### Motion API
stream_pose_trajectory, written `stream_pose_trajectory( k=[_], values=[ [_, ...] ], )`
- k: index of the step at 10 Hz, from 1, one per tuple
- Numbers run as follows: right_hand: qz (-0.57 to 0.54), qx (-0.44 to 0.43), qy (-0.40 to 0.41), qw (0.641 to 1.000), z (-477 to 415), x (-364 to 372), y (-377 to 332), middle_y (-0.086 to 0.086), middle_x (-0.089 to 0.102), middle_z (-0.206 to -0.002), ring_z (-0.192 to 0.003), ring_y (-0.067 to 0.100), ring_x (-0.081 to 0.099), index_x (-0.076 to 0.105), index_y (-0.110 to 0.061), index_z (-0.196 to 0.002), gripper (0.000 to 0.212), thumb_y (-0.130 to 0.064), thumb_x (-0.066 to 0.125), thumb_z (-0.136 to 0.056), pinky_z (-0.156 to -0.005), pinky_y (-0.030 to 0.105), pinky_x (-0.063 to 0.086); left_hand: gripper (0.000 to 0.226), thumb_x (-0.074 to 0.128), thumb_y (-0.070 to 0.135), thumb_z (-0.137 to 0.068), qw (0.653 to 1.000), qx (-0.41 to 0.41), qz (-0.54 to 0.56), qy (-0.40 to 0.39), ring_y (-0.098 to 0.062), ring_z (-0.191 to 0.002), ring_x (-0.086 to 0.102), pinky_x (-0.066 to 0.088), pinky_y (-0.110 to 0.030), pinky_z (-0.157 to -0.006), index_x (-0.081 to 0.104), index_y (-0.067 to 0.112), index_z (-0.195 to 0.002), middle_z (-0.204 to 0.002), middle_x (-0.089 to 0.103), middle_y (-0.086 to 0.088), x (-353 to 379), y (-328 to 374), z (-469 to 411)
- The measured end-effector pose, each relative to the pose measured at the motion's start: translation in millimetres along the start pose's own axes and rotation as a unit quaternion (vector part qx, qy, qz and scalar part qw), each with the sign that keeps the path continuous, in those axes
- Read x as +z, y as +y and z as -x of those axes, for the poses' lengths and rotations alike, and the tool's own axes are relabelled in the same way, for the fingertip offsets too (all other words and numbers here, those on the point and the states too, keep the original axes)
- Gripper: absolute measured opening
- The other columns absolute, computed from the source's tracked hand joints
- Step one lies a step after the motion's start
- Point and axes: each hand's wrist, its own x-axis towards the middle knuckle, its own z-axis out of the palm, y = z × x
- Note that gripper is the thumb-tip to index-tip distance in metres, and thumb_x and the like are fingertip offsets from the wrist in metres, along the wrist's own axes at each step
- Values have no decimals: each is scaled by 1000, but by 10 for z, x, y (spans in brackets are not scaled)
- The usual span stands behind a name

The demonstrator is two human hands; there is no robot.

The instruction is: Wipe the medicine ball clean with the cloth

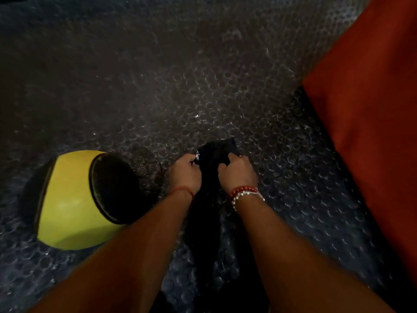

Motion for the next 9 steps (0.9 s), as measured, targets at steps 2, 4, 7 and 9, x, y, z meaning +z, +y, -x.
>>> stream_pose_trajectory(
  k=[2,4,7,9],
  values=[
    [151,-31,-62,986,-105,162,226,3,21,-152,-141,37,19,27,-33,-145,58,-28,45,-90,-110,66,11,34,61,9,-91,999,9,-50,11,-31,-108,62,50,-36,-92,64,13,-125,-116,67,-16,88,-154,-208],
    [146,-54,-1,988,-25,69,182,7,11,-157,-145,35,-3,24,-29,-147,61,-36,46,-91,-111,66,1,30,65,15,-92,993,106,-57,19,-27,-105,62,45,-29,-93,66,11,-121,-119,62,-13,-201,118,-184],
    [140,-164,31,976,190,-539,-672,3,1,-160,-147,28,-7,14,-29,-150,64,-44,41,-94,-116,58,2,16,59,19,-94,945,257,-202,7,-22,-95,67,49,-32,-82,74,19,-88,-96,75,-2,-1595,1088,-245],
    [71,-223,75,969,833,-1812,-1878,-2,-6,-160,-147,22,-12,9,-34,-150,64,-46,40,-96,-117,52,4,18,59,17,-93,943,298,-132,63,-29,-87,68,54,-41,-77,73,13,-82,-87,73,-7,-2664,1965,182]
  ],
)
